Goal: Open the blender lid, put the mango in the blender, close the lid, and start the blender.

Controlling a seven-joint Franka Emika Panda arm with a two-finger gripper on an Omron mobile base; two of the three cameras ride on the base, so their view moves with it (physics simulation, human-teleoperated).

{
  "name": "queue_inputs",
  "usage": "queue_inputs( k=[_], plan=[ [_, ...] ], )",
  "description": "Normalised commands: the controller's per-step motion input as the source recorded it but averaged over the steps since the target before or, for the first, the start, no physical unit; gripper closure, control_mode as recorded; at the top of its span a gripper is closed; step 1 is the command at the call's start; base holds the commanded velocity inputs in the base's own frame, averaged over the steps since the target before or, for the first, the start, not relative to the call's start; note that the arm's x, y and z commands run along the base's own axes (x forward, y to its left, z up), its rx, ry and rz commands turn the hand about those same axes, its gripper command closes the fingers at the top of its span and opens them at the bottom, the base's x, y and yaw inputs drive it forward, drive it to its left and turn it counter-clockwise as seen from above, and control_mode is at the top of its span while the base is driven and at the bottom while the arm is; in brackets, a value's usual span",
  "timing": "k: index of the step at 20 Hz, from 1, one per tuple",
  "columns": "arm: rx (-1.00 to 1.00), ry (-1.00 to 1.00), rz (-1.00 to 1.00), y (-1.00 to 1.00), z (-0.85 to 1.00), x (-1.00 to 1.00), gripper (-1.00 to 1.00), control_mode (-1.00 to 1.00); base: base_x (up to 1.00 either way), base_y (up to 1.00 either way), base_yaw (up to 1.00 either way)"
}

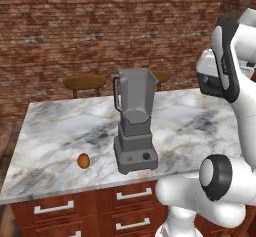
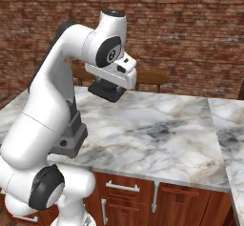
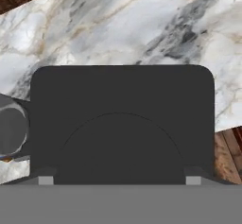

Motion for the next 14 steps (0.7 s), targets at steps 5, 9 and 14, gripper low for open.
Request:
queue_inputs(
  k=[5,9,14],
  plan=[
    [0.00,0.01,0.00,-0.70,-1.00,0.24,1.00,-1.00,0.00,0.00,0.00],
    [-0.05,0.02,0.00,-0.44,-0.95,0.35,1.00,-1.00,0.00,0.00,0.00],
    [-0.09,0.09,0.00,-0.17,-0.68,0.48,1.00,-1.00,0.00,0.00,0.00]
  ],
)
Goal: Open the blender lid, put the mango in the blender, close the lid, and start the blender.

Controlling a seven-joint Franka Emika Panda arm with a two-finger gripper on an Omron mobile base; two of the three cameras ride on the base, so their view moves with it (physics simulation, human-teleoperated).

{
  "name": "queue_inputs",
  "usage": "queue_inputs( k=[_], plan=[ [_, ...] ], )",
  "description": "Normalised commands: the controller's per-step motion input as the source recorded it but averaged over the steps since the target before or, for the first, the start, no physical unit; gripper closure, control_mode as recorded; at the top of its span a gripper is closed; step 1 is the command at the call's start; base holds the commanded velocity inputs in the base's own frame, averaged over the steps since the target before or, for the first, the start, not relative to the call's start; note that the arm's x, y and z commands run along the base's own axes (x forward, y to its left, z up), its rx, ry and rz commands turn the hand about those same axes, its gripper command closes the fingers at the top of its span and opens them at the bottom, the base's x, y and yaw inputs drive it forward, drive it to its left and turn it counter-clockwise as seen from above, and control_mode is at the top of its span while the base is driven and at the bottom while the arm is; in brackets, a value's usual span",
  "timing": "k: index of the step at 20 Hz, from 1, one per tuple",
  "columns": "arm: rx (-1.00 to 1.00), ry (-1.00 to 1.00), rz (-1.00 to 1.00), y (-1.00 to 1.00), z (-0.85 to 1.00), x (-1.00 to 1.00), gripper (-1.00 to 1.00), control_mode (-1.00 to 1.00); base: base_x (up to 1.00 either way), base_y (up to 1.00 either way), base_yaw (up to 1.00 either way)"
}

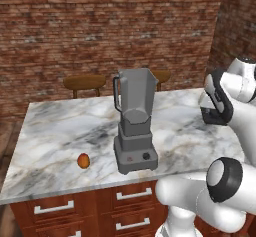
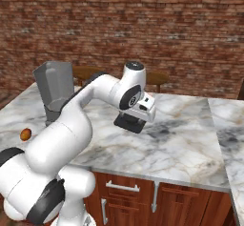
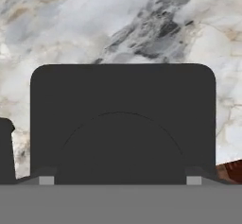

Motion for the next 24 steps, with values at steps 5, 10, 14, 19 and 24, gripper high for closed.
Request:
queue_inputs(
  k=[5,10,14,19,24],
  plan=[
    [-0.04,0.17,0.02,-0.04,-0.85,0.43,1.00,-1.00,0.00,0.00,0.00],
    [0.00,0.13,0.06,0.00,-0.62,0.14,1.00,-1.00,0.00,0.00,0.00],
    [0.00,0.07,0.06,0.00,-0.35,0.00,1.00,-1.00,0.00,0.00,0.00],
    [0.00,0.00,0.05,0.00,-0.18,0.02,1.00,-1.00,0.00,0.00,0.00],
    [0.01,0.03,0.04,0.00,-0.37,0.08,1.00,-1.00,0.00,0.00,0.00]
  ],
)
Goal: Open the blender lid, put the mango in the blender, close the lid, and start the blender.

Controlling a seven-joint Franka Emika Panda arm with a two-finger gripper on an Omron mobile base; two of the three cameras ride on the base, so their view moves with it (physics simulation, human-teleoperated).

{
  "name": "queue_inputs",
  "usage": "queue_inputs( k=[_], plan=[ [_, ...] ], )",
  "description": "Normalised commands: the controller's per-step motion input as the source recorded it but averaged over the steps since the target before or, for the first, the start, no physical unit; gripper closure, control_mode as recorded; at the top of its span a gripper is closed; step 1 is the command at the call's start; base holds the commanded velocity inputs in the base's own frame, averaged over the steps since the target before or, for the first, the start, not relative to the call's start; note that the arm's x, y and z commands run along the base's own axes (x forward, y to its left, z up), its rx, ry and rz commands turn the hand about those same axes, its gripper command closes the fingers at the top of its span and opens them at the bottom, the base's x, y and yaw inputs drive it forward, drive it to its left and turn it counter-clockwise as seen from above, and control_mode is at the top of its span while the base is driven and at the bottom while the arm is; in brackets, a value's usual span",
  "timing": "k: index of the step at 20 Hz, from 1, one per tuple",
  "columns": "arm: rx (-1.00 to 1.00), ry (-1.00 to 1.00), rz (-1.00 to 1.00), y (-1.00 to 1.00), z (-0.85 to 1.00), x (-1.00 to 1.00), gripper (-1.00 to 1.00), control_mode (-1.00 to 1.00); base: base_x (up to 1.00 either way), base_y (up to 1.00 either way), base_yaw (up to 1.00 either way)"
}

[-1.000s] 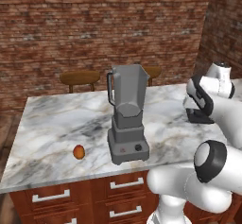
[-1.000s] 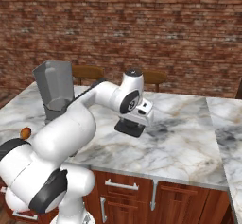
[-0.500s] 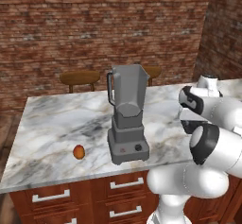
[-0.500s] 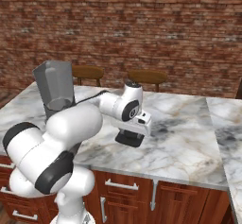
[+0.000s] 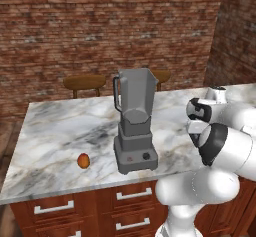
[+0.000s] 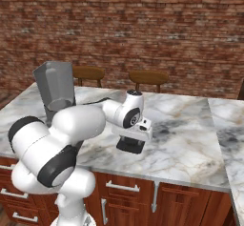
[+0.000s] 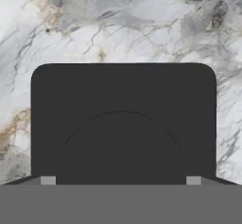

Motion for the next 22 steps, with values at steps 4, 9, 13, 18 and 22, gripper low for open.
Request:
queue_inputs(
  k=[4,9,13,18,22],
  plan=[
    [0.03,0.06,0.04,0.00,-0.23,0.06,1.00,-1.00,0.00,0.00,0.00],
    [0.02,0.03,0.01,0.00,-0.27,0.03,1.00,-1.00,0.00,0.00,0.00],
    [0.00,0.06,0.00,0.04,-0.37,0.00,1.00,-1.00,0.00,0.00,0.00],
    [0.00,0.04,0.00,0.10,-0.36,0.00,-1.00,-1.00,0.00,0.00,0.00],
    [0.00,0.00,0.00,0.04,-0.01,-0.04,-1.00,-1.00,0.00,0.00,0.00]
  ],
)
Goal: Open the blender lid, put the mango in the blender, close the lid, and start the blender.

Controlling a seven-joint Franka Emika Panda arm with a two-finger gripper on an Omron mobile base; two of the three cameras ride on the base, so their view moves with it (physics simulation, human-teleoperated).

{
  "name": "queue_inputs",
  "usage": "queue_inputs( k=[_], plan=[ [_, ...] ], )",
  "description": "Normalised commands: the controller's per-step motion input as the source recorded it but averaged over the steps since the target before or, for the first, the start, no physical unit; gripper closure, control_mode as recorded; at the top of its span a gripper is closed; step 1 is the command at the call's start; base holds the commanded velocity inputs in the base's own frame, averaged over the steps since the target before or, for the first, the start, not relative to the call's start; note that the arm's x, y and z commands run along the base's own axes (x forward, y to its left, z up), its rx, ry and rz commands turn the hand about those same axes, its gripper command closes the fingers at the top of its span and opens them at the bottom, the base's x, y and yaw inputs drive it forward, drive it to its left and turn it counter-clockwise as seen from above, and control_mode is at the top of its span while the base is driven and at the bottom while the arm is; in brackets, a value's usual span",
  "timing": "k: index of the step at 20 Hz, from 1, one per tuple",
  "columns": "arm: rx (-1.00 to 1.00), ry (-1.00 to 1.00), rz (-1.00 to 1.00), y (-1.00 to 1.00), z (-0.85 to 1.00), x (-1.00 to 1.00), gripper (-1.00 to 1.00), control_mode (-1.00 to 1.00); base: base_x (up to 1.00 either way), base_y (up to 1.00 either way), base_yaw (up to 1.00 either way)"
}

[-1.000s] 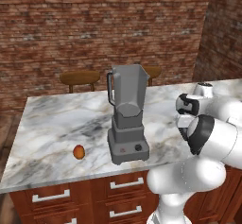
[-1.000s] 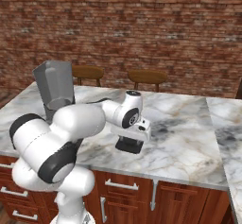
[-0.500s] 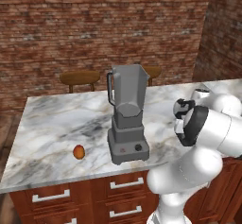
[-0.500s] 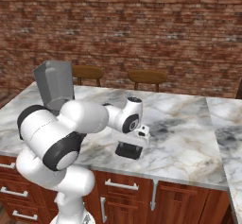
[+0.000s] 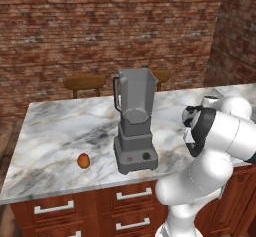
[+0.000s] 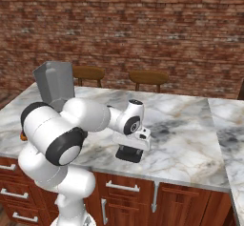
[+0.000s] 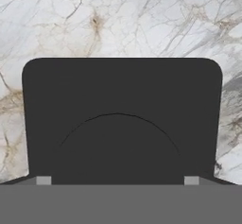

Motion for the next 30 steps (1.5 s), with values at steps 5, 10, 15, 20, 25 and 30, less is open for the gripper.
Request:
queue_inputs(
  k=[5,10,15,20,25,30],
  plan=[
    [0.00,-0.03,0.00,0.02,0.36,-0.16,-1.00,-1.00,0.00,0.00,0.00],
    [0.00,-0.06,0.00,0.14,0.40,-0.13,-1.00,-1.00,0.00,0.00,0.00],
    [0.00,-0.14,0.00,0.17,0.69,-0.13,-1.00,-1.00,0.00,0.00,0.00],
    [-0.01,-0.19,0.00,0.53,0.58,-0.55,-1.00,-1.00,0.00,0.00,0.00],
    [-0.01,-0.11,-0.04,0.82,0.46,-0.69,-1.00,-1.00,0.00,0.00,0.00],
    [-0.02,-0.08,-0.05,0.99,0.42,-0.73,-1.00,-1.00,0.00,0.00,0.00]
  ],
)
